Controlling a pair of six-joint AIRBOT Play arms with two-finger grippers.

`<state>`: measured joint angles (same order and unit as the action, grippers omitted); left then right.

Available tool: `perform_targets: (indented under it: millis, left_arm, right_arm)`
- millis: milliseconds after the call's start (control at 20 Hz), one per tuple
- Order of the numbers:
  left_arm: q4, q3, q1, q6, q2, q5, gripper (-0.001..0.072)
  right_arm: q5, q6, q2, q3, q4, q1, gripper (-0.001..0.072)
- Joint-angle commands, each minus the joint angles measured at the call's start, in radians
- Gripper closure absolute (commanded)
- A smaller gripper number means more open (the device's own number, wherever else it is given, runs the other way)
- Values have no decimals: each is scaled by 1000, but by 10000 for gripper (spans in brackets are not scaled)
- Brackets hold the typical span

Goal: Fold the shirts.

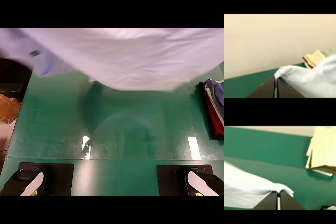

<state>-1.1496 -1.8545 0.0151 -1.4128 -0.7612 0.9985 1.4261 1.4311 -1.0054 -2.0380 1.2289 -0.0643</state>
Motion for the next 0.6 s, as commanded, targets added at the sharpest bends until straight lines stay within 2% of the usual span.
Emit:
perform_targets:
  millis: [0,100,250,350,550]
  left_arm:
    - [-5,-122,-2,-1,34,-79,686]
    - [-37,-125,-2,-2,26,-97,686]
    - [-116,-123,-2,-33,-46,-36,686]
    - [-163,-123,-2,-39,-139,47,684]
    - [-173,-123,-2,-55,-423,266,684]
  right_arm:
    - [-42,0,81,19,-6,-77,698]
    - [-19,1,61,-24,-7,-92,698]
    - [49,20,-25,-117,-26,-91,698]
    - [43,20,-74,-100,-74,-91,698]
    - [66,48,-202,73,-122,-91,698]
